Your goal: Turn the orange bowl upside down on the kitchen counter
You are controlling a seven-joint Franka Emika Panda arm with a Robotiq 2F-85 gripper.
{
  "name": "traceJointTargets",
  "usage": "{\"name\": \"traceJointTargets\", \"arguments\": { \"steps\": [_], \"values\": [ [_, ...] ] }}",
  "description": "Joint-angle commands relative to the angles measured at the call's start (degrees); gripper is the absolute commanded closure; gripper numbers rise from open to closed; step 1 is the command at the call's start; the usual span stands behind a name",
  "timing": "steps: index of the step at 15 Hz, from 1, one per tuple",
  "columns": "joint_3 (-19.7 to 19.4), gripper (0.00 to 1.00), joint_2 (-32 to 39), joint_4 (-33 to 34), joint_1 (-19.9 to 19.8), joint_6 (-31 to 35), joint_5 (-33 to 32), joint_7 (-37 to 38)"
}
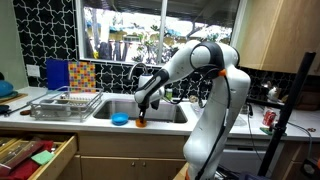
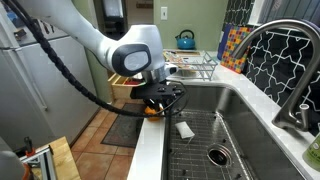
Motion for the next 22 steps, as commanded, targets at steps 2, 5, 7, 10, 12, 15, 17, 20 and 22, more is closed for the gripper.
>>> {"name": "traceJointTargets", "arguments": {
  "steps": [2, 5, 7, 10, 12, 15, 17, 20, 22],
  "values": [
    [1.68, 1.00, -0.56, 1.00, -1.33, -0.84, -6.72, 4.67],
    [3.57, 0.99, -2.79, 2.05, -2.09, -2.69, -17.19, 8.63],
    [5.32, 0.97, -4.33, 2.33, -2.37, -6.10, -25.01, 10.89],
    [8.00, 0.97, -5.75, 1.84, -1.59, -13.02, -34.36, 15.40],
    [9.65, 0.98, -6.69, 1.03, -0.70, -16.33, -40.86, 18.24],
    [11.74, 0.98, -8.47, -0.70, 0.82, -19.46, -50.92, 23.10],
    [10.01, 0.99, -6.32, 1.45, 2.01, -18.84, -49.22, 21.73],
    [9.85, 0.96, -6.40, 1.45, 2.66, -18.93, -49.87, 22.47],
    [9.59, 0.96, -6.32, 1.57, 2.60, -18.92, -49.86, 22.44]
  ]
}}
